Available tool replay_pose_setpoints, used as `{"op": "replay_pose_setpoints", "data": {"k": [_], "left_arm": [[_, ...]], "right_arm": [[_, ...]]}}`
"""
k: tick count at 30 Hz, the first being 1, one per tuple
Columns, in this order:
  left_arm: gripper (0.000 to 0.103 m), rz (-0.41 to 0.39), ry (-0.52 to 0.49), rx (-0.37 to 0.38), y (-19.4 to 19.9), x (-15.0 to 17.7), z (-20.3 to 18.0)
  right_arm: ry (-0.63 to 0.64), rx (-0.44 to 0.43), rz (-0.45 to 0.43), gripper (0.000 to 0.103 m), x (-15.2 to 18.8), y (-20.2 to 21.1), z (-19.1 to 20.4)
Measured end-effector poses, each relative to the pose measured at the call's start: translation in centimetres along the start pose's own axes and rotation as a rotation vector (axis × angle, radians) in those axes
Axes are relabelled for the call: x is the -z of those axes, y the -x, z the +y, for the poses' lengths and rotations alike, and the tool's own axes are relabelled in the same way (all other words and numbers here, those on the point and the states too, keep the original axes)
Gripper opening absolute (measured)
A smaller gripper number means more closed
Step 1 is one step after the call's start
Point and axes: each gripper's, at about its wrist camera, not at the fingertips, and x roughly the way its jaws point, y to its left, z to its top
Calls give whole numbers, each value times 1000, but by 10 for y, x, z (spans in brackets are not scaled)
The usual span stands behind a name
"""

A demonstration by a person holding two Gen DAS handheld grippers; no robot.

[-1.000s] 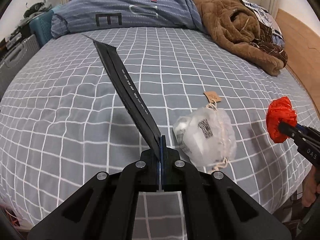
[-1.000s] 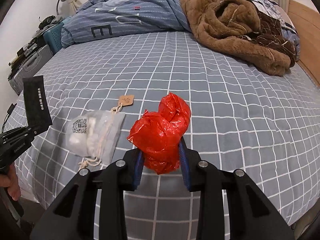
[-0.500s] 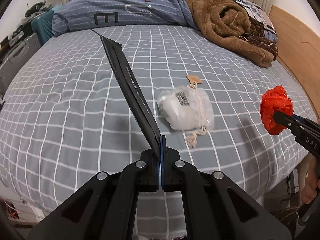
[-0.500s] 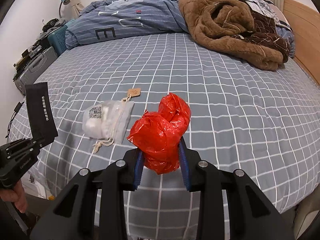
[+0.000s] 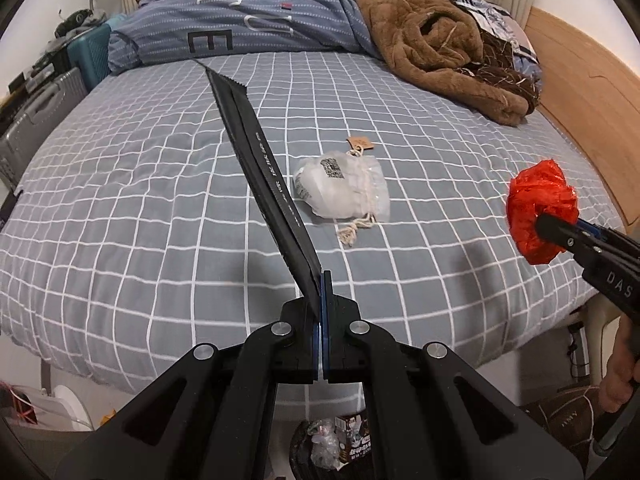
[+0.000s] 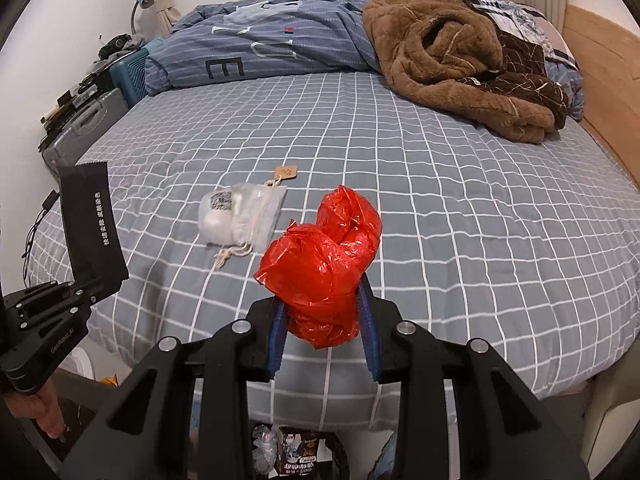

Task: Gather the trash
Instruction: 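Lift the black strip and red bag and carry both over the floor bin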

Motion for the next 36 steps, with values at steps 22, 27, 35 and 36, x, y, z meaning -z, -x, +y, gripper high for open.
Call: {"op": "replay_pose_setpoints", "data": {"k": [22, 27, 35, 36], "left_arm": [[0, 22, 38, 10, 41, 63, -11], [0, 20, 32, 9, 48, 72, -14], [0, 29, 26, 10, 54, 87, -21], [0, 33, 29, 8, 54, 90, -22]], "right_arm": [[21, -14, 19, 30, 61, 46, 20], [22, -17, 24, 30, 70, 51, 25], [24, -21, 32, 30, 85, 58, 30], [23, -21, 33, 30, 86, 59, 31]]}}
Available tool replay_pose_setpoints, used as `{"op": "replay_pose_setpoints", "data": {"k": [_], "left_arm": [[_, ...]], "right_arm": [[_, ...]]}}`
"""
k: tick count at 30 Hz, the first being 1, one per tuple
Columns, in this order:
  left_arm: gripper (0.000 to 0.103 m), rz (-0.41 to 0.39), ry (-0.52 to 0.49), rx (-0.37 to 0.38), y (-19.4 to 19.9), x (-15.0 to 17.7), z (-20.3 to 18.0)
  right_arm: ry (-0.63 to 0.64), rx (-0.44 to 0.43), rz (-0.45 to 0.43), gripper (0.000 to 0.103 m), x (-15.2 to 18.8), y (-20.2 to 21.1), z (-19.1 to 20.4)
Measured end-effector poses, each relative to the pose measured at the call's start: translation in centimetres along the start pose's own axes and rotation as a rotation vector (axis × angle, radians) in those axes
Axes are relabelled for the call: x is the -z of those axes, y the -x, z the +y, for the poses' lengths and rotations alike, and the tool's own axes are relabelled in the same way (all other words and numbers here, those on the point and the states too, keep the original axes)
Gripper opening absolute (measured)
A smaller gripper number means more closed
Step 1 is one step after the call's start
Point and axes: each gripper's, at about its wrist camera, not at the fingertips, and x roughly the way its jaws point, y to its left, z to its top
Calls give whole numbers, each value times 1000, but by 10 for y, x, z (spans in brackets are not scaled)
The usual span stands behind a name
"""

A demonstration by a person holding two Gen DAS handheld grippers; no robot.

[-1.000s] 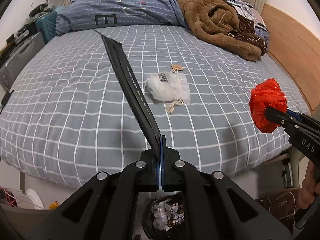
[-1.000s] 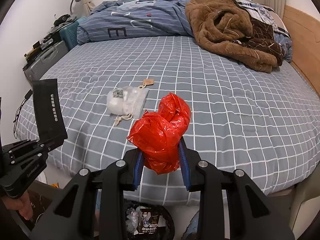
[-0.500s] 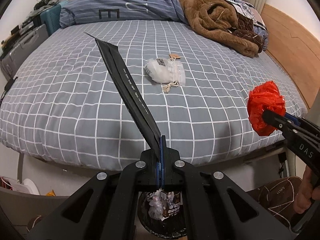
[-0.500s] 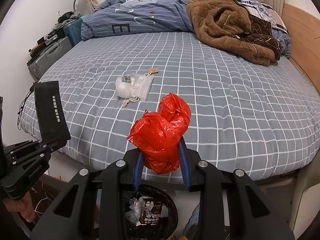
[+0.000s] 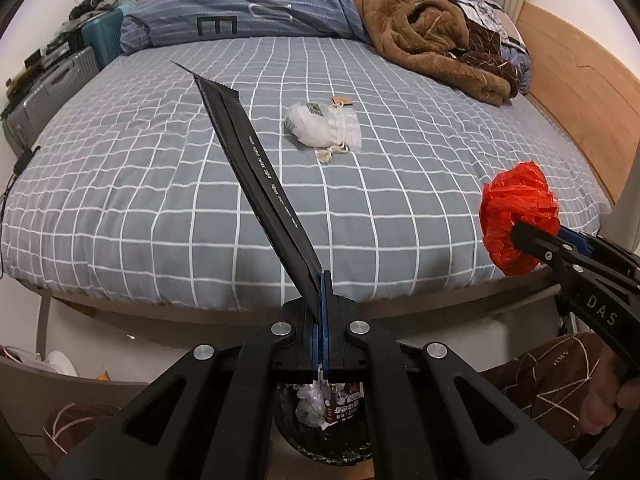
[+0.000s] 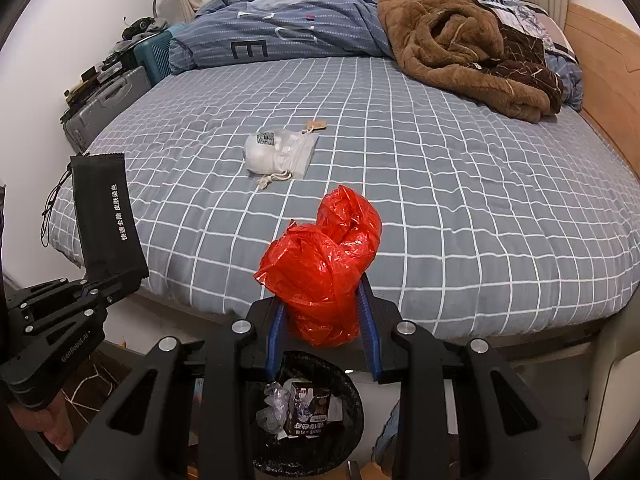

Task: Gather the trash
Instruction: 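Lift the black strip and red bag and carry both over the floor bin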

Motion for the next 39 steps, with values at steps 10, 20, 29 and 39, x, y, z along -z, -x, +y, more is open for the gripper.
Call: {"op": "replay_pose_setpoints", "data": {"k": [10, 20, 29, 39], "left_arm": [[0, 26, -5, -10, -1, 23, -5], [0, 55, 2, -4, -3, 50, -6], [0, 90, 8, -5, -12, 73, -5], [0, 175, 39, 5, -44, 104, 3]], "right_arm": [[5, 1, 13, 30, 21, 7, 6], [3, -3, 41, 30, 44, 7, 11], [-6, -23, 92, 30, 65, -5, 14], [-12, -24, 176, 30, 95, -40, 18]]}}
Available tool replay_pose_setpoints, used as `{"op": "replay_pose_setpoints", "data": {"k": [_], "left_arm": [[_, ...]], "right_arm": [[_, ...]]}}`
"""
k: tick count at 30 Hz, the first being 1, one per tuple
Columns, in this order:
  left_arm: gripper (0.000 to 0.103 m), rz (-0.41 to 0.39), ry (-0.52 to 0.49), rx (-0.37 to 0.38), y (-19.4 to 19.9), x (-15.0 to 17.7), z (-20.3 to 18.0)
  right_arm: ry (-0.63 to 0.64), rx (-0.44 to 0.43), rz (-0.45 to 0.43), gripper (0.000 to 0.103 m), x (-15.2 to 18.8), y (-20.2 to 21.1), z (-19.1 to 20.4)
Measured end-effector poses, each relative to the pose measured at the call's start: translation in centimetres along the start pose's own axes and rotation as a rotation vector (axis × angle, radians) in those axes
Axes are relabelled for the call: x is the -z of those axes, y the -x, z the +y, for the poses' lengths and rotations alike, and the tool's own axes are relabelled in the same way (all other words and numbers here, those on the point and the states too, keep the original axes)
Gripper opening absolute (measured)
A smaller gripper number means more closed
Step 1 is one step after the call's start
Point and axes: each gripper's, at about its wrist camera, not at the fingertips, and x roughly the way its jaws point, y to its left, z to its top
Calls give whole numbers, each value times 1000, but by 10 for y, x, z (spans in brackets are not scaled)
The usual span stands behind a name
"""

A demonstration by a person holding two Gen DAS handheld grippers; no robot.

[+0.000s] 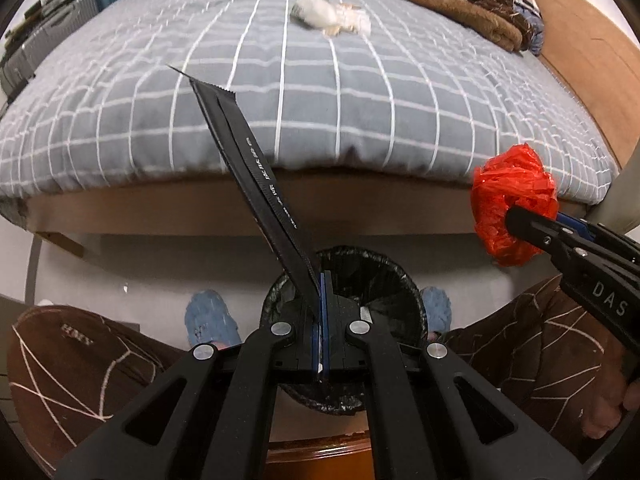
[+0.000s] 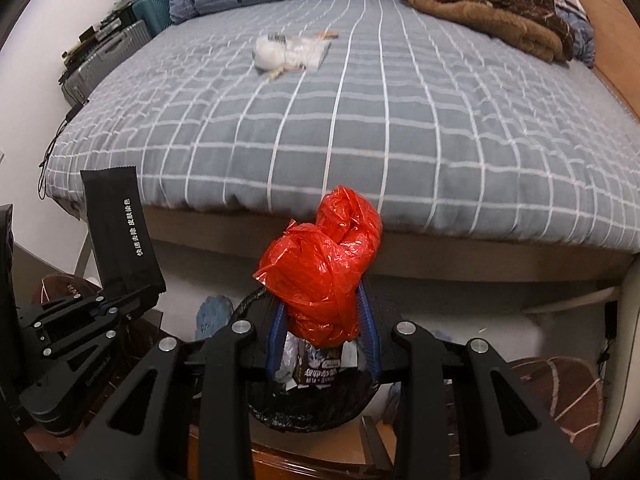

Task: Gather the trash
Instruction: 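Lift the black strip and red bag and carry both over the floor bin, then open the right tool to drop the red plastic bag into the bin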

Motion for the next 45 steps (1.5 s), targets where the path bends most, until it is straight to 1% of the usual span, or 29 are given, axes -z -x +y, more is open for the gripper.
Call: {"op": "replay_pose_setpoints", "data": {"k": [6, 12, 18, 26, 32, 35, 37, 39, 40, 41, 43, 45], "left_arm": [[0, 36, 8, -7, -21, 8, 6], [0, 79, 22, -9, -43, 16, 11], [0, 98, 27, -13, -58, 14, 13], [0, 127, 37, -10, -74, 19, 15], [0, 147, 47, -21, -85, 23, 23], [0, 160, 48, -24, -89, 25, 23], [0, 168, 44, -26, -90, 24, 22], [0, 169, 40, -22, -90, 23, 20], [0, 169, 37, -19, -91, 22, 18], [0, 170, 34, -17, -92, 22, 15], [0, 170, 27, -13, -92, 21, 10], [0, 172, 22, -3, -92, 20, 6]], "right_arm": [[-4, 5, 56, 30, 16, -31, 6], [3, 2, 136, 30, 28, -62, 8], [8, 5, 168, 30, 32, -76, 10], [34, -11, 221, 31, 42, -100, 22], [43, -10, 244, 34, 43, -113, 29], [33, -14, 249, 41, 41, -115, 25], [29, -12, 240, 59, 41, -113, 21], [16, -1, 221, 70, 39, -108, 16], [13, 11, 214, 74, 38, -105, 13], [9, 19, 206, 76, 38, -103, 11], [-9, 36, 187, 86, 35, -96, 1], [-33, 56, 164, 91, 34, -88, -10]]}}
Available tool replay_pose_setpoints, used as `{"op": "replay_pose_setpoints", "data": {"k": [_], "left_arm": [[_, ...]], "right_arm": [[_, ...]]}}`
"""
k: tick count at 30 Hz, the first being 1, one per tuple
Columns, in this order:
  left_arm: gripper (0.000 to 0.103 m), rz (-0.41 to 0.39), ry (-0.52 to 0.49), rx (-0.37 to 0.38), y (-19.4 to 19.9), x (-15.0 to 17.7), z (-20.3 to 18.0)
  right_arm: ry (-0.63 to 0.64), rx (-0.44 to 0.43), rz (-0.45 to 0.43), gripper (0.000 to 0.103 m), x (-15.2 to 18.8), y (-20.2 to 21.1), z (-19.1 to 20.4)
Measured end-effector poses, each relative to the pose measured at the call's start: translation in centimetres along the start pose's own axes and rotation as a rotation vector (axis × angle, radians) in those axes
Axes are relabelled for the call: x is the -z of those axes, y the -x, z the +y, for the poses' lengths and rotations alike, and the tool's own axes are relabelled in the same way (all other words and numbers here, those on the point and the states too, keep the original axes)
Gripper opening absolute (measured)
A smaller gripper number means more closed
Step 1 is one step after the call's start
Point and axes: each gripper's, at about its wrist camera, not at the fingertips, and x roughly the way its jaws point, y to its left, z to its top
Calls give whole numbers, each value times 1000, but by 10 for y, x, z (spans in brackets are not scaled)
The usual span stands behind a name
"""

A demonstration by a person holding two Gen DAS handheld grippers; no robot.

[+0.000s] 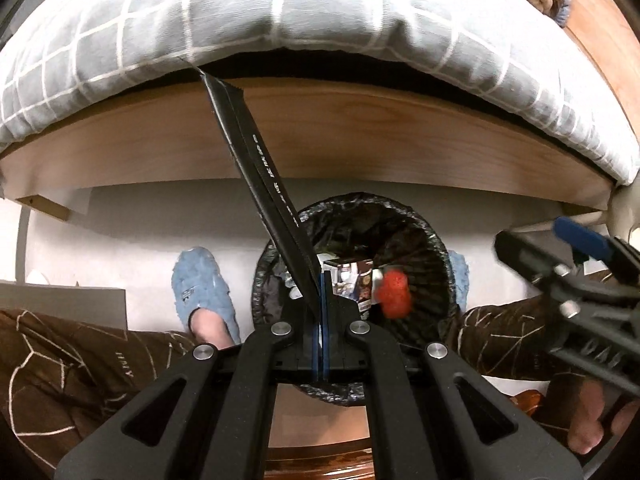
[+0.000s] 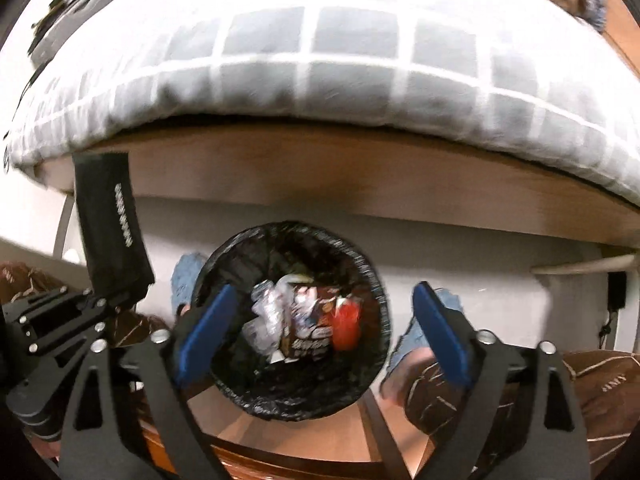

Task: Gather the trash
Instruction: 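Open the right tool to drop the red plastic bag into the bin, then open the left tool to drop the black printed strip into the bin, then move the left tool back over the white mesh pouch on the bed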

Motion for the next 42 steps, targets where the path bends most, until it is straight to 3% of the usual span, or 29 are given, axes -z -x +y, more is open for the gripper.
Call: {"op": "replay_pose_setpoints", "data": {"k": [11, 27, 34, 42], "left_arm": [[0, 9, -79, 33, -7, -2, -43], [2, 12, -125, 71, -17, 3, -79], [27, -1, -125, 45, -17, 7, -72], [76, -67, -84, 3, 4, -1, -51]], "right_arm": [[-66, 48, -95, 95, 0, 26, -47], [-114, 76, -57, 95, 13, 4, -63], [-105, 77, -63, 95, 15, -2, -63], [-92, 69, -72, 95, 9, 7, -61]]}}
